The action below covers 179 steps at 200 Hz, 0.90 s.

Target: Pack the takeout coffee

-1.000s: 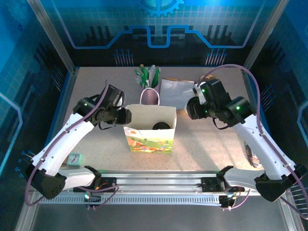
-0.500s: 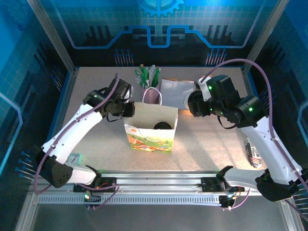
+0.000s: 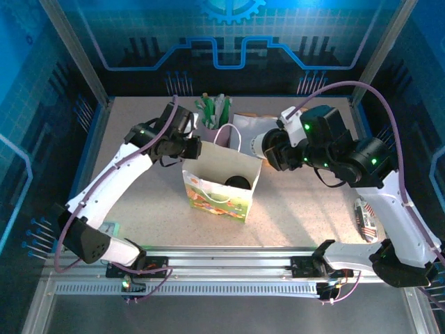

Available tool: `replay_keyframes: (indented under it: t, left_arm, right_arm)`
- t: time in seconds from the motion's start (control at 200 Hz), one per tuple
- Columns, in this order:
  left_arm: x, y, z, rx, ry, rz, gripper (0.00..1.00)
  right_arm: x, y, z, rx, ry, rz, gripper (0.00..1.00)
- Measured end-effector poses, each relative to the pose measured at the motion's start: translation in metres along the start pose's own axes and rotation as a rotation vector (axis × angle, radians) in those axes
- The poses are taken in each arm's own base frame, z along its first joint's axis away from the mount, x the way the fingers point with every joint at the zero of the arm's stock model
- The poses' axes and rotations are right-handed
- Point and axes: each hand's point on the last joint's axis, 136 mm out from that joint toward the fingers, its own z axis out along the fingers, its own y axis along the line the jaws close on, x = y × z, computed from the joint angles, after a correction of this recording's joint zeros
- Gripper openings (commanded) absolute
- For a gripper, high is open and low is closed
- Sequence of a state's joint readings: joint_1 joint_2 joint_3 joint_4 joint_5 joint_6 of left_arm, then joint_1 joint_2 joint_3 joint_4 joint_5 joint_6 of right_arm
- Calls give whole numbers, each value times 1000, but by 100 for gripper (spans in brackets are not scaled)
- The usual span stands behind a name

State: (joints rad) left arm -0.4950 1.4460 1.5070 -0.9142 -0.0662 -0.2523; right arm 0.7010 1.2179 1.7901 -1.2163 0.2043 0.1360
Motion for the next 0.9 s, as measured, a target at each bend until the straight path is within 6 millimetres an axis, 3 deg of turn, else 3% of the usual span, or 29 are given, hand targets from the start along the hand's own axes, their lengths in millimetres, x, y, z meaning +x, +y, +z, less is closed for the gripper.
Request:
replay_keyframes:
  t: [0.585,0.895]
  left_arm:
    - [-31,-20,19,63,-21,19,15]
    - [-52,-35,23,116,-50,24,20]
  right_arm:
    - [-25,50,-1,-111,-4,-113,66]
    - [-31,60,-2,-111,3,-147,65]
